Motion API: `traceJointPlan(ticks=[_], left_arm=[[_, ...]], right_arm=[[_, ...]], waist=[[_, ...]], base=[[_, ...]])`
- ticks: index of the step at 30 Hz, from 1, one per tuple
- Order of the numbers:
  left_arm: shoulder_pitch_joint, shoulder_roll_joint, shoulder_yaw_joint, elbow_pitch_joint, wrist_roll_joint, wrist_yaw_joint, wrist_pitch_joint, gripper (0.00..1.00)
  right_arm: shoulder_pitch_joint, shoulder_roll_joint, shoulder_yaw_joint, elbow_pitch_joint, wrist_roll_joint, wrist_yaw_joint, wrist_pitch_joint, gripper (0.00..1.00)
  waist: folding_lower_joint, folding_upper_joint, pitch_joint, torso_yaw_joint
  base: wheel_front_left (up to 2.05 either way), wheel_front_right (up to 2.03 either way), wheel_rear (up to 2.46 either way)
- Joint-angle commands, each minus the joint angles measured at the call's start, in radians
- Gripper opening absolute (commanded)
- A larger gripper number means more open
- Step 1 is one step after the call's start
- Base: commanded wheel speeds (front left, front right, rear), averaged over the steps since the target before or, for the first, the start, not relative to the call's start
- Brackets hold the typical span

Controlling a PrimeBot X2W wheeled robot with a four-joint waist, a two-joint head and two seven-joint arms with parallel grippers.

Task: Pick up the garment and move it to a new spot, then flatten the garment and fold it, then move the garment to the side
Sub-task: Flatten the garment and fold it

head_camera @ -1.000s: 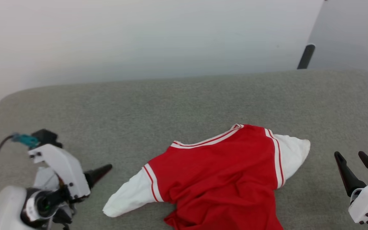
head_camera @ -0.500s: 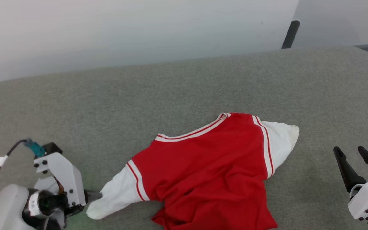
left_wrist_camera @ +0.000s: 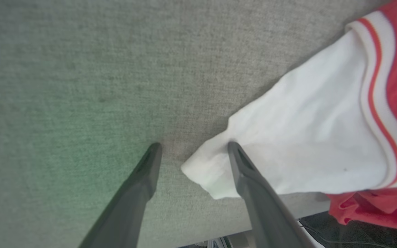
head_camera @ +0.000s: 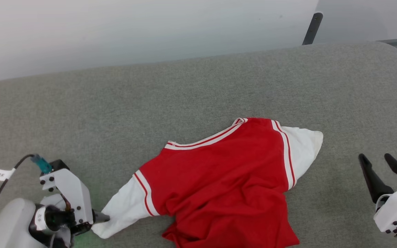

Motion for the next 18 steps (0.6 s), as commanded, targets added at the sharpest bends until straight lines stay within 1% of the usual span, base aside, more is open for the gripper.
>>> traceJointPlan(ticks=[1, 2, 3, 6, 10, 14, 18], left_arm=[[0.016, -0.014, -0.008, 0.028, -0.007, -0.003, 0.0, 0.88], [0.014, -0.021, -0.008, 0.037, -0.012, -0.009, -0.001, 0.41], [0.01, -0.027, -0.01, 0.041, -0.015, -0.017, -0.004, 0.0], [-0.001, -0.038, -0.01, 0.057, -0.021, -0.032, -0.015, 0.0], [-0.023, -0.049, -0.008, 0.07, -0.022, -0.053, -0.038, 0.0], [-0.057, -0.068, -0.013, 0.081, -0.015, -0.071, -0.063, 0.0], [-0.095, -0.089, -0.026, 0.097, -0.008, -0.089, -0.075, 0.0]], right_arm=[[-0.014, 0.005, 0.006, -0.005, 0.008, -0.001, 0.004, 1.0], [-0.017, 0.002, 0.013, -0.006, 0.009, -0.001, 0.014, 1.0], [-0.02, -0.005, 0.022, -0.007, 0.01, -0.001, 0.024, 1.0], [-0.041, -0.02, 0.04, -0.009, 0.024, -0.001, 0.068, 1.0], [-0.106, -0.052, 0.07, 0.03, 0.023, -0.001, 0.177, 1.0], [-0.214, -0.083, 0.106, 0.12, 0.058, -0.001, 0.286, 1.0], [-0.329, -0.115, 0.137, 0.25, 0.091, -0.001, 0.353, 1.0]], waist=[[0.0, 0.0, 0.001, 0.002], [0.0, 0.0, 0.0, 0.003], [0.0, 0.0, 0.0, 0.005], [0.0, 0.0, 0.005, 0.007], [0.0, 0.0, 0.021, 0.017], [0.0, 0.0, 0.043, 0.038], [0.0, 0.0, 0.073, 0.066]], base=[[0.0, 0.0, 0.0], [0.0, 0.0, 0.0], [0.0, 0.0, 0.0], [0.0, 0.0, 0.0], [0.0, 0.0, 0.0], [0.0, 0.0, 0.0], [0.0, 0.0, 0.0]])
